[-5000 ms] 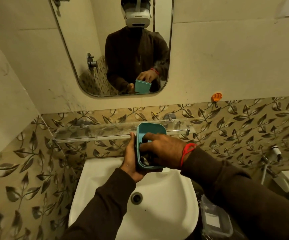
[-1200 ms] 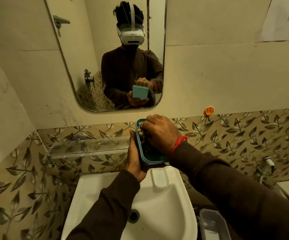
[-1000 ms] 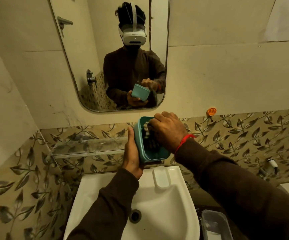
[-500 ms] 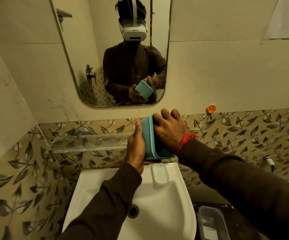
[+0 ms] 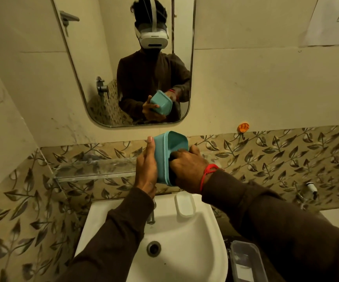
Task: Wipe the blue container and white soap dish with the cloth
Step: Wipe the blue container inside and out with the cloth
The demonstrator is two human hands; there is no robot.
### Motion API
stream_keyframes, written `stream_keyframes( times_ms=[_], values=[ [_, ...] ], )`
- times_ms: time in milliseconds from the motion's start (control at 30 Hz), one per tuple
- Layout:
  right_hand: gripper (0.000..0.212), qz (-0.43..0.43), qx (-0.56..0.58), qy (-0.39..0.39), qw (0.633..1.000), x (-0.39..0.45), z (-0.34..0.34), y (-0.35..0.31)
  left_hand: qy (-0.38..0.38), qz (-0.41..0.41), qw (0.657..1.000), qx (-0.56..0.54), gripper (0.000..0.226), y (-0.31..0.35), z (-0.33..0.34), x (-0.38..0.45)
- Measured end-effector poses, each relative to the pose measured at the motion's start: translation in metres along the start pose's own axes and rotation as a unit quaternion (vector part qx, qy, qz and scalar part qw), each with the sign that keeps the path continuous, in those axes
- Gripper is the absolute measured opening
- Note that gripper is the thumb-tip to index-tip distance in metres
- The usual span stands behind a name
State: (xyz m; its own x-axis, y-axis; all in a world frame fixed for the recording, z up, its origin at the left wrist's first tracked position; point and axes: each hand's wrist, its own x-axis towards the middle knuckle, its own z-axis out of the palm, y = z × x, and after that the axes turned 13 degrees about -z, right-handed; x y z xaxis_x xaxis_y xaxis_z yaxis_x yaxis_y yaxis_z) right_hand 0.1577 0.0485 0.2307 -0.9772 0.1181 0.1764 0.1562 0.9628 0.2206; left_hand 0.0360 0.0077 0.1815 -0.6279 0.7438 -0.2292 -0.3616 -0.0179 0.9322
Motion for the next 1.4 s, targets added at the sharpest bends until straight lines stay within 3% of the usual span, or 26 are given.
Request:
stream_keyframes(
  times_ms=[100, 200, 267, 333, 433, 467, 567, 667, 733, 867, 967, 1067, 1167, 1400],
  values=[
    [0.023, 0.029, 0.121, 0.022, 0.992, 0.001, -0.002, 0.001, -0.021, 0.003, 0.999, -0.035, 0.063, 0.000, -0.003, 0.000],
    [0.021, 0.087, 0.304, 0.034, 0.948, 0.002, -0.008, 0.001, -0.059, -0.028, 0.994, -0.091, 0.078, -0.004, -0.006, -0.002],
    [0.020, 0.116, 0.372, 0.046, 0.920, 0.002, -0.009, 0.001, -0.084, -0.036, 0.988, -0.127, 0.076, -0.007, -0.006, -0.002],
    [0.018, 0.155, 0.464, 0.072, 0.869, 0.002, -0.011, 0.002, -0.106, -0.042, 0.981, -0.154, 0.072, -0.009, -0.008, 0.001],
    [0.016, 0.246, 0.603, 0.166, 0.740, 0.006, -0.020, 0.007, -0.122, -0.039, 0.978, -0.168, 0.068, -0.013, -0.004, 0.001],
    [0.016, 0.273, 0.593, 0.205, 0.729, 0.009, -0.022, 0.011, -0.120, -0.042, 0.978, -0.165, 0.064, -0.016, 0.000, -0.001],
    [0.014, 0.301, 0.470, 0.287, 0.779, 0.020, -0.026, 0.017, -0.127, -0.064, 0.976, -0.162, 0.057, -0.024, 0.011, -0.005],
    [0.022, 0.248, 0.394, 0.322, 0.824, 0.020, -0.023, 0.011, -0.142, -0.075, 0.974, -0.161, 0.059, -0.024, 0.013, -0.001],
    [0.030, 0.197, 0.356, 0.290, 0.866, 0.019, -0.021, 0.009, -0.147, -0.079, 0.972, -0.164, 0.065, -0.023, 0.009, 0.004],
    [0.034, 0.097, 0.324, 0.112, 0.934, 0.007, -0.022, 0.018, -0.150, -0.097, 0.973, -0.150, 0.070, -0.027, -0.004, 0.010],
    [0.033, 0.035, 0.326, 0.032, 0.944, -0.003, -0.015, 0.017, -0.176, -0.113, 0.962, -0.176, 0.070, -0.028, -0.010, 0.011],
    [0.032, 0.054, 0.282, 0.118, 0.951, -0.001, -0.006, 0.011, -0.199, -0.120, 0.954, -0.190, 0.068, -0.027, -0.010, 0.008],
    [0.027, 0.079, 0.159, 0.221, 0.959, 0.008, -0.006, 0.017, -0.190, -0.117, 0.961, -0.166, 0.069, -0.030, -0.002, 0.005],
    [0.024, 0.100, 0.013, 0.266, 0.959, 0.020, 0.001, 0.013, -0.182, -0.097, 0.969, -0.138, 0.061, -0.028, 0.004, 0.008]
  ],
)
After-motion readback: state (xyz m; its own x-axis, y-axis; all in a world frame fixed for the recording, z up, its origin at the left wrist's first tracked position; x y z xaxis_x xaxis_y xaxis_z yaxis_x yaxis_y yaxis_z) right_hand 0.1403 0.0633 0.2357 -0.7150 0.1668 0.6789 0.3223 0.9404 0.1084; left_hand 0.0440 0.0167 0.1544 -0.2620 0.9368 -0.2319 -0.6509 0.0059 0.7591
